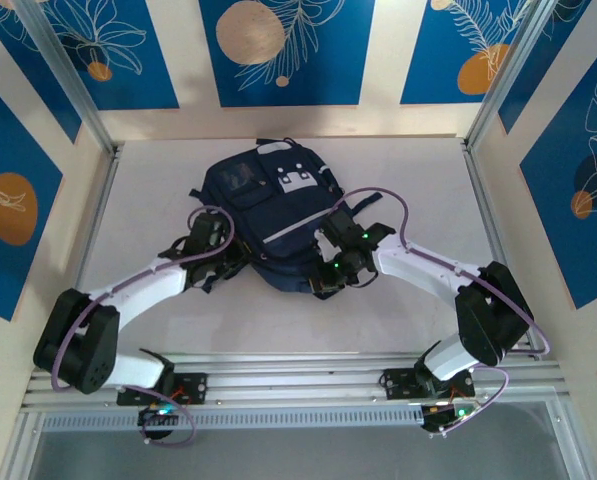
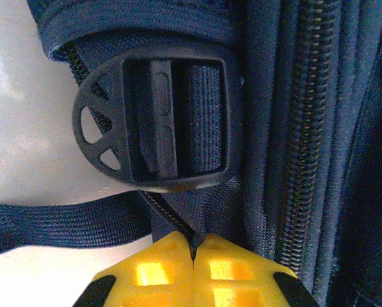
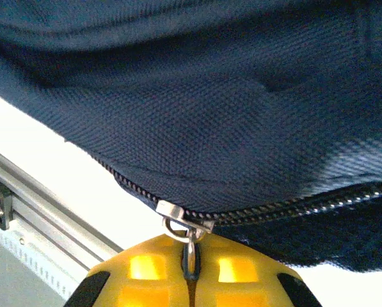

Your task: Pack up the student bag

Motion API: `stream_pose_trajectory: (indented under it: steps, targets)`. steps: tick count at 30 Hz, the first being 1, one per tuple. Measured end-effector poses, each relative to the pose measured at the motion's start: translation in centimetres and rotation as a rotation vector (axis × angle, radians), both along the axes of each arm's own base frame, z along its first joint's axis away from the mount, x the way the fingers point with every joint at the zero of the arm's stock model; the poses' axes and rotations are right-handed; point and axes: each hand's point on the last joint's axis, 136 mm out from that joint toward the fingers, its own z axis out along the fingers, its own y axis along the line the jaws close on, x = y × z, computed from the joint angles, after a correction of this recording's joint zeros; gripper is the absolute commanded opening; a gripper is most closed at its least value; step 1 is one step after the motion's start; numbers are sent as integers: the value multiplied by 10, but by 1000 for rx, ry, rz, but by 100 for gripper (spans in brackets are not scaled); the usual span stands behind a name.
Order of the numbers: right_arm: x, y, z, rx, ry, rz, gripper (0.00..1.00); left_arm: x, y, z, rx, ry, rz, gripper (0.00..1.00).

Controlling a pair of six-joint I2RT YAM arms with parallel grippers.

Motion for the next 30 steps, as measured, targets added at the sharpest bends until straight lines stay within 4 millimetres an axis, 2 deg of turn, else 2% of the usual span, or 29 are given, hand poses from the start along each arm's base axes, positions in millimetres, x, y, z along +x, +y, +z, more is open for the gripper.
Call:
stream_pose_trajectory:
  steps: [2,5,6,9,13,16,18,20,25,27,30]
  targets:
    - [-7,11,4,1,-17,40,0,9,2,8,34,16,8,0]
    - [-13,38,10,-1,-54,103,0,25,16,17,66,46,51,12]
    - [-14,50,10,-1,-64,122,0,31,22,20,74,57,68,17]
    - [-14,85,9,8,-74,151,0,50,44,31,78,70,129,41]
    - [-10,125,0,20,-53,160,0,71,73,64,33,-3,200,59]
    - [-5,145,-6,48,-35,152,0,60,83,81,-10,-39,209,62]
    - [-2,154,-6,73,-22,141,0,43,78,82,-52,-40,180,60]
    - [1,159,-6,97,-10,129,0,22,72,69,-96,-5,153,59]
    - [6,163,-3,139,19,97,0,-31,64,11,-164,159,150,61]
    - [7,165,-2,149,24,92,0,-40,61,3,-178,188,149,62]
    - [8,167,-1,162,25,89,0,-36,54,9,-205,165,132,61]
